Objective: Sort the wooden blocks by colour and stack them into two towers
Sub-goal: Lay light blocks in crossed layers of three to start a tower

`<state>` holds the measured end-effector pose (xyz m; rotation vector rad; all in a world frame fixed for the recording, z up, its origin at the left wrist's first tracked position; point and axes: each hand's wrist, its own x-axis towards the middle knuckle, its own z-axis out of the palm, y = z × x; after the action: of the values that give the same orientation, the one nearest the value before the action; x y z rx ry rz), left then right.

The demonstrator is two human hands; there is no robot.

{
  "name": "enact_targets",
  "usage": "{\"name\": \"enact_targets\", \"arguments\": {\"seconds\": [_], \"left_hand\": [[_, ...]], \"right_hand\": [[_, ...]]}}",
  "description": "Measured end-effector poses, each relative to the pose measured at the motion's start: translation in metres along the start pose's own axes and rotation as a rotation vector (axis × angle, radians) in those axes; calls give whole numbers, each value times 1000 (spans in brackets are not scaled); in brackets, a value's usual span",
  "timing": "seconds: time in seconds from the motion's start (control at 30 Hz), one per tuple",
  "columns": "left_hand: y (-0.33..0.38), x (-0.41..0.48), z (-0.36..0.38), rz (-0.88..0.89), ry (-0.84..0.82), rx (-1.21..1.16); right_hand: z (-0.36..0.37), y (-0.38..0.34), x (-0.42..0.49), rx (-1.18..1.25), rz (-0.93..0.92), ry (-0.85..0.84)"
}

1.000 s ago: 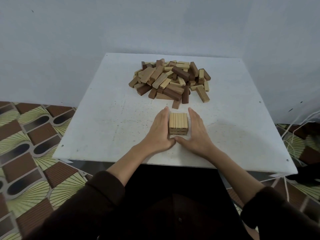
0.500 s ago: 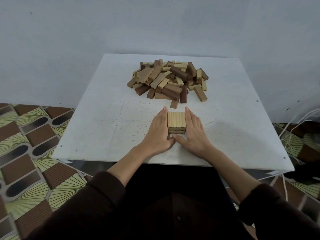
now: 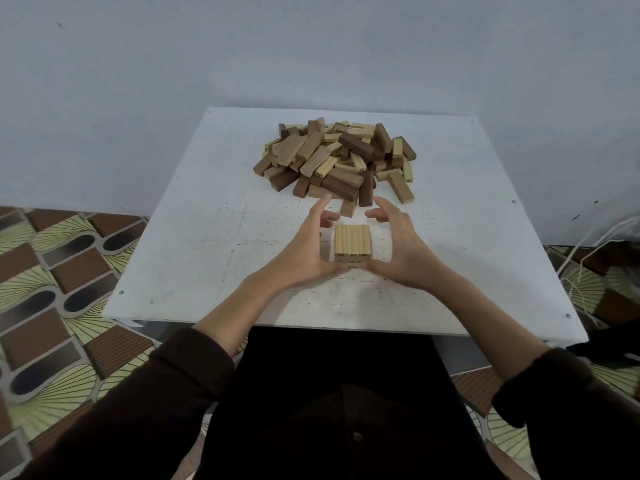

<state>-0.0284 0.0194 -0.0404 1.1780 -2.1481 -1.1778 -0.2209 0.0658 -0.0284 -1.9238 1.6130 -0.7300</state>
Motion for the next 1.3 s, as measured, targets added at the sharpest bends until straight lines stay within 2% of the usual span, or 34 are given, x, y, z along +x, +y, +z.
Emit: {"name": "enact_targets", "arguments": {"seconds": [0.27, 0.83, 1.3], "left_hand": [[7, 10, -4, 38, -67, 29], [8, 11, 1, 17, -47, -25], [2, 14, 1, -13, -63, 47]], "right_hand": [[-3, -6, 14, -101, -30, -109], [-1, -9, 15, -140, -44, -94], [2, -7, 19, -168, 37, -156]]}}
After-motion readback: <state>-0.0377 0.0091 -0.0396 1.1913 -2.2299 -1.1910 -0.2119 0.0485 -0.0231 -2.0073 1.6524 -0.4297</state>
